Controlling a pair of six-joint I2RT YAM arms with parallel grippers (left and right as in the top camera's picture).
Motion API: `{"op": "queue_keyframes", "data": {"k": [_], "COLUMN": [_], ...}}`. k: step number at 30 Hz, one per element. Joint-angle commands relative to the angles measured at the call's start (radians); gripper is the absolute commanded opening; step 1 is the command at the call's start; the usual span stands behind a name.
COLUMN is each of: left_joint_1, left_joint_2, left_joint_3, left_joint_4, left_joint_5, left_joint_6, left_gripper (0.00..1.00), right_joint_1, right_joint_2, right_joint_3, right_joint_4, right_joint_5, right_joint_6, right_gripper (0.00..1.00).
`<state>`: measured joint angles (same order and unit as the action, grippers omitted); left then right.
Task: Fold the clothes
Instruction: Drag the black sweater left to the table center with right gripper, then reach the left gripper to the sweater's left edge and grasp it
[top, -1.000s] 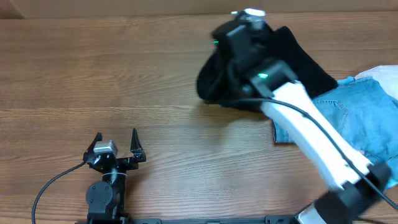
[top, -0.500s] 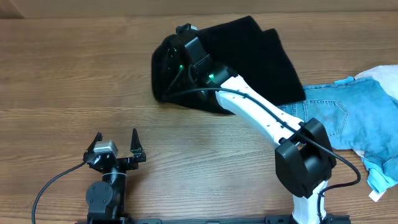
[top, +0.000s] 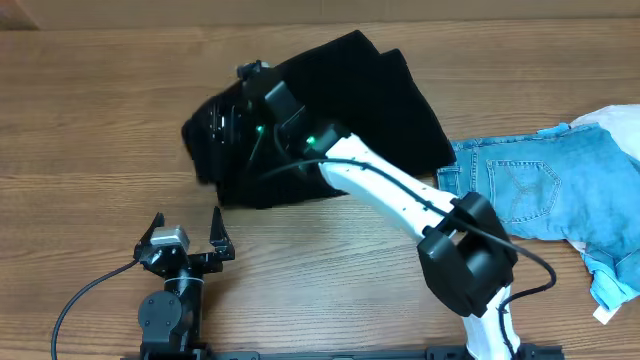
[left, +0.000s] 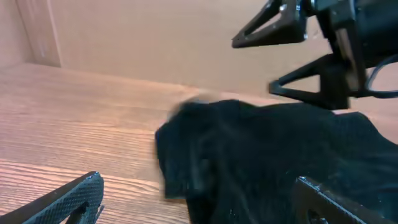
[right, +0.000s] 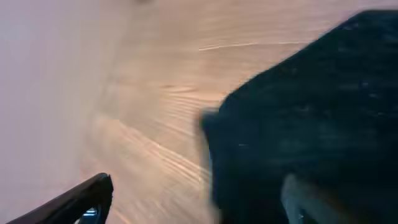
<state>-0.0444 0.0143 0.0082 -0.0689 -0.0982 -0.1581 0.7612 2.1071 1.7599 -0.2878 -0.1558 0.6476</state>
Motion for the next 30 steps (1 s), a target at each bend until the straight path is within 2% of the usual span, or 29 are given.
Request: {"op": "queue_keyframes", "data": {"k": [1, 4, 6, 7, 14, 17, 19, 21, 22, 24, 27, 28, 30], "left_joint_1": [-0.003, -0.003, -0.003, -0.003, -0.003, -0.003, -0.003, -0.003, -0.003, -0.002, -0.002, -0.002, -0.002], "left_joint_2": [-0.002, -0.002, -0.002, -0.002, -0.002, -0.002, -0.002, -0.002, -0.002, -0.002, 0.036, 0.115, 0.256], "left_joint_3": [-0.003, -0.003, -0.003, -0.003, -0.003, -0.003, -0.003, -0.003, 0.007, 0.074, 0.246, 0.392, 0.593], "left_joint_4": [0.002, 0.002, 0.002, 0.002, 0.002, 0.006, 0.047, 0.123, 0.149, 0.144, 0.043, -0.100, -0.299], "left_joint_5": [-0.006, -0.006, -0.006, -0.006, -0.005, 0.060, 0.283, 0.515, 0.545, 0.512, 0.421, 0.352, 0.409], "left_joint_6": [0.005, 0.004, 0.004, 0.004, 0.004, -0.056, -0.200, -0.217, -0.217, -0.214, -0.108, -0.096, -0.065], "left_gripper": [1.00, 1.00, 1.00, 1.00, 1.00, 1.00, 1.00, 1.00, 1.00, 1.00, 1.00, 1.00, 1.00], "right_joint_1": [-0.046, -0.104, -0.172, -0.238, -0.525, -0.555, -0.555, -0.554, -0.554, -0.561, -0.566, -0.566, -0.566], "right_joint_2": [-0.035, -0.050, -0.073, -0.098, -0.117, -0.117, -0.117, -0.117, -0.117, -0.117, -0.117, -0.117, -0.117], "right_joint_3": [0.160, 0.376, 0.459, 0.483, 0.478, 0.478, 0.478, 0.478, 0.478, 0.478, 0.478, 0.478, 0.478], "right_joint_4": [-0.176, -0.556, -0.746, -0.858, -1.329, -1.399, -1.406, -1.405, -1.405, -1.406, -1.400, -1.397, -1.402], "right_joint_5": [0.061, 0.405, 0.484, 0.477, 0.344, 0.330, 0.303, 0.300, 0.300, 0.304, 0.303, 0.303, 0.300], "right_joint_6": [-0.153, -0.166, -0.165, -0.164, -0.162, -0.162, -0.184, -0.176, -0.176, -0.176, -0.172, -0.165, -0.158], "right_gripper": [1.00, 1.00, 1.00, 1.00, 1.00, 1.00, 1.00, 1.00, 1.00, 1.00, 1.00, 1.00, 1.00]}}
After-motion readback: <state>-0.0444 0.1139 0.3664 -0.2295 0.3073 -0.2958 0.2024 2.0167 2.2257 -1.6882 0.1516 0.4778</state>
